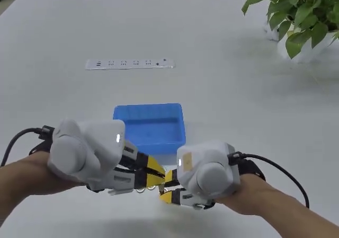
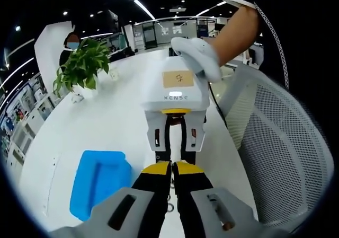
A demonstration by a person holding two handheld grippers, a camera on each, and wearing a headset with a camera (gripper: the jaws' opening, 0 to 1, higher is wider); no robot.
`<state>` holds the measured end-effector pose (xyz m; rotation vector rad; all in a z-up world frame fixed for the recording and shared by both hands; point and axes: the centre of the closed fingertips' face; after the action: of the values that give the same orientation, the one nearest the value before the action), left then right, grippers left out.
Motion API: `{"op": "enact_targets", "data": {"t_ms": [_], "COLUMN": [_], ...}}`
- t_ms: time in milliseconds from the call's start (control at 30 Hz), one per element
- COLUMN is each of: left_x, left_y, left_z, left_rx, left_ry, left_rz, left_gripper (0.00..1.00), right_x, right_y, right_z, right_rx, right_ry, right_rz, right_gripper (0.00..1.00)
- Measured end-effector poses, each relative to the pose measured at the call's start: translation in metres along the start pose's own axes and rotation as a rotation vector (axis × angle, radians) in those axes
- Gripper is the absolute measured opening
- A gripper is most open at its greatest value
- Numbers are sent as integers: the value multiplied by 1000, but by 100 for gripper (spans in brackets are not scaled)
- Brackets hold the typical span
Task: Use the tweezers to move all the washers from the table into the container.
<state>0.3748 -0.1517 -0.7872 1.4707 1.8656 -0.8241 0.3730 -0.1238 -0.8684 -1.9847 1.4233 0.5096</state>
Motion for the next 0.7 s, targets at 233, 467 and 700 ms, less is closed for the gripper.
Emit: {"op": "enact_targets", "data": {"t_ms": [233,467,700], "left_x": [-3,-3,-2], "left_y": [7,4,4], "left_z": [3,4,4], "left_rx": [17,36,37], "left_ry": [-7,-1,2], "left_rz": [-30,-29,-28], "left_gripper": [6,6,6], "right_x": [1,-1,-2], "right_y": [0,-5,-5], "right_z": [-1,-5,-4], "right_rx": [1,24,26], "right_ry": [-4,-33,-23], "right_rz": [17,55,33], "right_gripper": [16,15,12]}}
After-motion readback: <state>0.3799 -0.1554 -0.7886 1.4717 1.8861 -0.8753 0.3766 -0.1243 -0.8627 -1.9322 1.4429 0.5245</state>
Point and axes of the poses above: the centre of the closed fingertips' face, and the gripper's own axes: z roughly forward along the fingers, y roughly to its left, x roughly out of its underside, and after that the axes turned 15 degrees about -z, right-handed
